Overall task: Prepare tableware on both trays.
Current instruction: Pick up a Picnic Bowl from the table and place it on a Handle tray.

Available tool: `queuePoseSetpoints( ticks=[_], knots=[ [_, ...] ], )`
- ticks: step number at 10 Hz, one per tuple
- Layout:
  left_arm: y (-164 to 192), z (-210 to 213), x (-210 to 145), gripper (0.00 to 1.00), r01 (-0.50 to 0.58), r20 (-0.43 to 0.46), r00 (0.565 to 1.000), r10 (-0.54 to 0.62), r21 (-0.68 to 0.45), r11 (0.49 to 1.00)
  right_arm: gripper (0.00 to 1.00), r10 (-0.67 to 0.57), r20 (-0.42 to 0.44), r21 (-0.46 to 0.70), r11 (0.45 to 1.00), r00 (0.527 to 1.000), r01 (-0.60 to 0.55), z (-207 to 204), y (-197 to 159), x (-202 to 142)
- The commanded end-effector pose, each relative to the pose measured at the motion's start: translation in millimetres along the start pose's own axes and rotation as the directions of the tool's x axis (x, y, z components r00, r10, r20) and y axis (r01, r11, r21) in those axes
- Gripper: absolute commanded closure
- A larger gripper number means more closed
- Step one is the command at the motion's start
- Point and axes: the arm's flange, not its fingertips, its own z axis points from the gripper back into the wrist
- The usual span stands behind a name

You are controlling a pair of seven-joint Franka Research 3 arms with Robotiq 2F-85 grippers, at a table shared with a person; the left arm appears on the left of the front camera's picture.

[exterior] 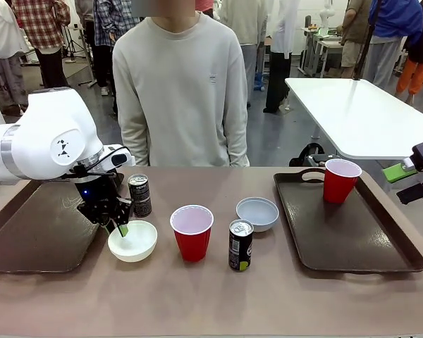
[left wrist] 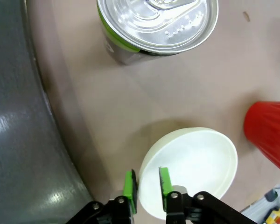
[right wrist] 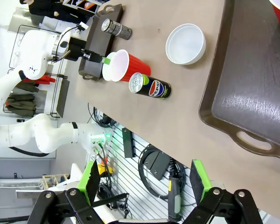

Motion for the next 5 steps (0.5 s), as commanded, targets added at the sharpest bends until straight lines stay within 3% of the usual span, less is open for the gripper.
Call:
queuePoseSetpoints(
  ticks=[1, 5],
  knots=[
    [1.8, 3.7, -5.0, 1.0, -0.015, -0.016, 1.0, 0.015, -0.009, 1.0, 0.0, -0.005, -0.008, 0.011, 1.0, 1.0, 0.005, -0.8, -0.6, -0.9],
    [2.6, -0.8, -4.5, 1.0, -0.024, -0.045, 0.999, 0.023, -0.018, 1.0, 0.0, -0.005, -0.008, 0.011, 1.0, 1.0, 0.005, -0.8, -0.6, -0.9]
  ],
)
